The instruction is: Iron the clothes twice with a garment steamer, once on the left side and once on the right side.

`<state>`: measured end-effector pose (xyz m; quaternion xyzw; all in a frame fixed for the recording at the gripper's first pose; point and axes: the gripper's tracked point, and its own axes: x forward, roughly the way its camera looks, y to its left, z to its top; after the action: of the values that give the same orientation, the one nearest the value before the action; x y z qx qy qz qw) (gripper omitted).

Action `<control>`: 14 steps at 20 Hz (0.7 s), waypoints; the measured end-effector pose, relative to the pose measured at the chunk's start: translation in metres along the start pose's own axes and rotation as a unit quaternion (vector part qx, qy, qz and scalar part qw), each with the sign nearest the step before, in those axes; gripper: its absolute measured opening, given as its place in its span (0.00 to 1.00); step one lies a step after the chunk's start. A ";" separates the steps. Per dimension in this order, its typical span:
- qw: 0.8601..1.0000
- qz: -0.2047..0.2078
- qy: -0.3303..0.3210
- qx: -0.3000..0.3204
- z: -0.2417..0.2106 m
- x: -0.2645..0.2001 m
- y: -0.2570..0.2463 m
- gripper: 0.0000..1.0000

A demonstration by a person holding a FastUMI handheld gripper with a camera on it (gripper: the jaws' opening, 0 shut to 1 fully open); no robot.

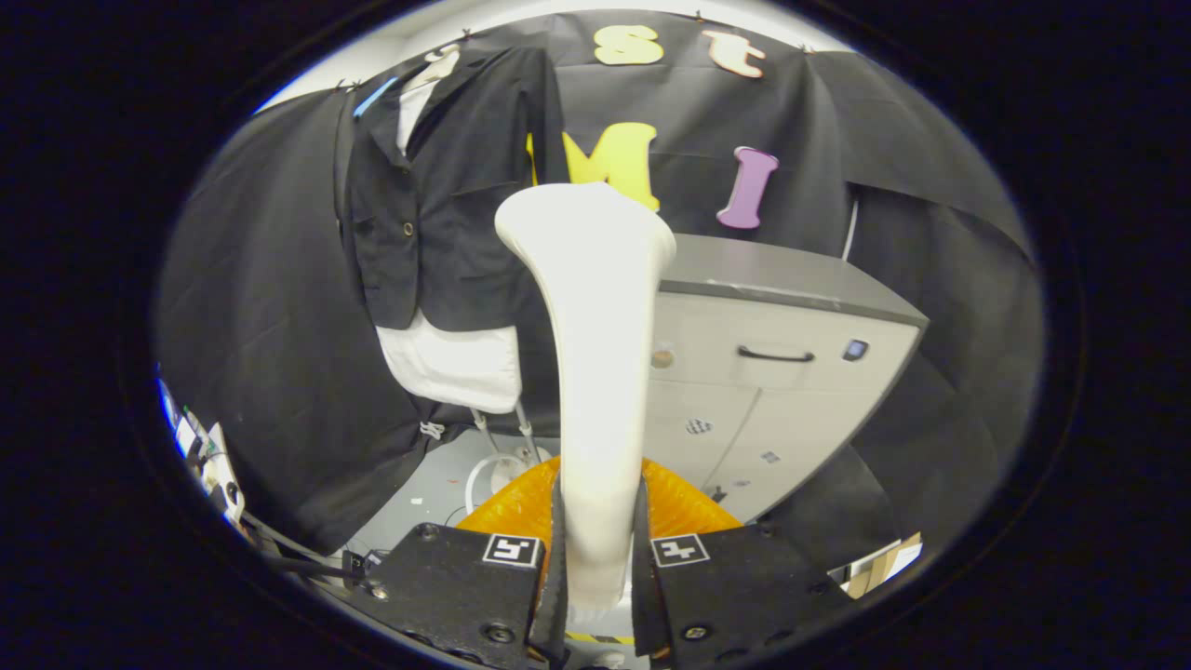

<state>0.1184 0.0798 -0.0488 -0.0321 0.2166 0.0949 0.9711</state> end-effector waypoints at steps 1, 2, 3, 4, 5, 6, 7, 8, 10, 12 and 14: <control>1.000 -0.006 0.000 0.008 -0.009 -0.011 -0.013 0.30; 1.000 -0.011 -0.002 0.015 -0.018 -0.020 -0.026 0.30; 1.000 -0.016 -0.002 0.019 -0.028 -0.028 -0.038 0.30; 1.000 -0.019 0.000 0.024 -0.036 -0.035 -0.050 0.30; 0.999 -0.022 0.002 0.028 -0.047 -0.042 -0.060 0.30; 0.999 -0.025 0.004 0.031 -0.056 -0.048 -0.067 0.30; 0.999 -0.028 0.006 0.035 -0.063 -0.054 -0.076 0.30; 0.999 -0.031 0.007 0.042 -0.072 -0.060 -0.084 0.30; 0.998 -0.036 0.007 0.056 -0.083 -0.072 -0.098 0.30; 0.997 -0.047 0.001 0.068 -0.092 -0.085 -0.112 0.30; 0.995 -0.055 0.001 0.084 -0.099 -0.095 -0.119 0.30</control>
<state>0.0168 -0.0636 -0.0953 0.0373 0.2230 0.0231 0.9738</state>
